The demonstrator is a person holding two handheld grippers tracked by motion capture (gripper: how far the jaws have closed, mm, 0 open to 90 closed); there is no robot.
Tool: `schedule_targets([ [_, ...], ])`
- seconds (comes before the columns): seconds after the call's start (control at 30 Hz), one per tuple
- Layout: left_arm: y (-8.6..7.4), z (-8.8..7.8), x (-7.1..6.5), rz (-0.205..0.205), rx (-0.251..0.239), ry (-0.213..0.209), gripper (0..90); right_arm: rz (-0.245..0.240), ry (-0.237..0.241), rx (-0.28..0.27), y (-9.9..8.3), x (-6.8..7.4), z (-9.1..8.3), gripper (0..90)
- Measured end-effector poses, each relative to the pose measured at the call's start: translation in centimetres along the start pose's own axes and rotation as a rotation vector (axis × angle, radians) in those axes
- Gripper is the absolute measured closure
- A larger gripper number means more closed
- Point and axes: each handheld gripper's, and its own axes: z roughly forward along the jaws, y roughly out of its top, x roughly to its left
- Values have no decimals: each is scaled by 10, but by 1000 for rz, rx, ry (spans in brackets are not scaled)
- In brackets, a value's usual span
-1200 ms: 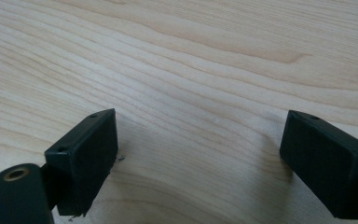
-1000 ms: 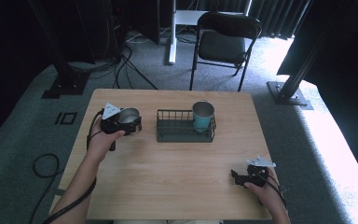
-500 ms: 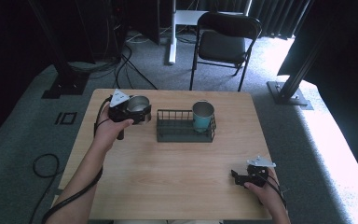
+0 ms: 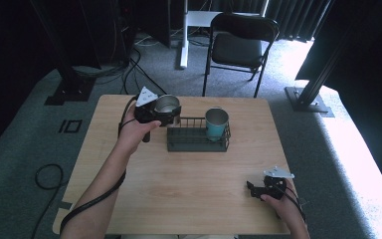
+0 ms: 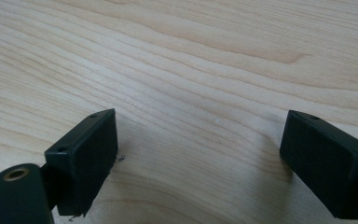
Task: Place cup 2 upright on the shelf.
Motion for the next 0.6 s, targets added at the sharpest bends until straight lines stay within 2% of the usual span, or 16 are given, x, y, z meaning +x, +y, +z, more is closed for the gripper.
schedule_targets([
  [0.17, 0, 12, -9, 6, 5, -18, 142, 0, 0, 0, 0, 0, 0, 109],
  [0.3, -8, 28, -15, 21, 31, -19, 141, 2, 1, 1, 0, 0, 0, 109],
  [0.37, -10, 31, -16, 16, 31, -16, 141, 2, 1, 1, 0, 0, 0, 109],
  [0.4, -14, 38, -16, 0, 34, -18, 142, 0, 1, 1, 0, 0, 0, 109],
  [0.47, -18, 43, -17, 7, 48, -9, 142, 0, 1, 1, 0, 0, 0, 109],
  [0.6, -23, 51, -18, -15, 47, -3, 141, 0, 1, 1, 0, 0, 0, 109],
])
